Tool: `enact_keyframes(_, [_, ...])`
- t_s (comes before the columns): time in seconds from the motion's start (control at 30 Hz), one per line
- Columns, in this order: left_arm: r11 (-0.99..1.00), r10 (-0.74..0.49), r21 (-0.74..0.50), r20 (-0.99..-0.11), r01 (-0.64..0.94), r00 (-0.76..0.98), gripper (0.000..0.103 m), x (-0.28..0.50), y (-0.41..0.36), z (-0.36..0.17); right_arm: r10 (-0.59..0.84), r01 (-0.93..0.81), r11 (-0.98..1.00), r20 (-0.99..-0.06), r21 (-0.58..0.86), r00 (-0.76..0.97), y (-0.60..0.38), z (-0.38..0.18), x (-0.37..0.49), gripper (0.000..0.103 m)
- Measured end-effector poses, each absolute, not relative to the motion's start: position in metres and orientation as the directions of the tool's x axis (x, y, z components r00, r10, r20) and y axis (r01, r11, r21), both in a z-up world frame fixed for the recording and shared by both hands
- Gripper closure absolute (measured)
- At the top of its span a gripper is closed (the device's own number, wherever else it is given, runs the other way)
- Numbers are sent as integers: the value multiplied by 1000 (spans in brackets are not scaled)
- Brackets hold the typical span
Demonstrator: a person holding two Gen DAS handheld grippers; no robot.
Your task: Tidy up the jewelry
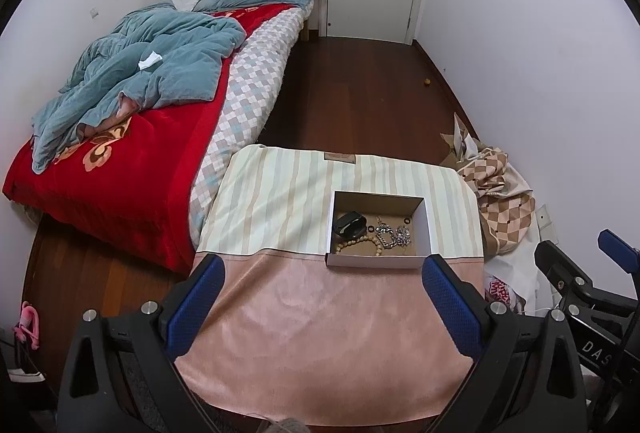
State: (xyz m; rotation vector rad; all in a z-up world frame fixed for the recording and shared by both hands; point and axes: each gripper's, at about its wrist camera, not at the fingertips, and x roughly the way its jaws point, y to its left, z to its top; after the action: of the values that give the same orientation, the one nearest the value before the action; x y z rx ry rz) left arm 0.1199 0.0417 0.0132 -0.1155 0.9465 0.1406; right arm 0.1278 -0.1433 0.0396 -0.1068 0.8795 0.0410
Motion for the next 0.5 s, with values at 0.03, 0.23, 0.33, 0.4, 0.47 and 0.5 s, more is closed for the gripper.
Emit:
enact_keyframes(0.03, [985,69,-37,-814,-171,577,2,120,42,13,-9,-79,994,-771,-78,637,-143,40,128,0])
enact_keyframes(0.23, [985,74,-31,-815,-171,575,2,120,43,12,-6,-84,994,-774,-77,633,-143,39,128,0])
enact_keyframes(0.33, [985,75,-30,-814,-171,576,2,119,42,12,-6,-84,994,-774,-76,633,-143,39,127,0])
enact_keyframes(0.4, [985,76,-30,-814,-171,576,2,117,45,11,-7,-83,994,-774,-77,633,-143,39,127,0])
enact_keyframes(0.47, [985,76,-28,-814,-170,576,2,118,44,11,-7,-85,993,-775,-78,633,-143,38,127,0])
enact_keyframes(0.5, [985,78,-26,-814,-171,576,2,118,44,11,-8,-85,993,-774,-79,633,-142,38,126,0])
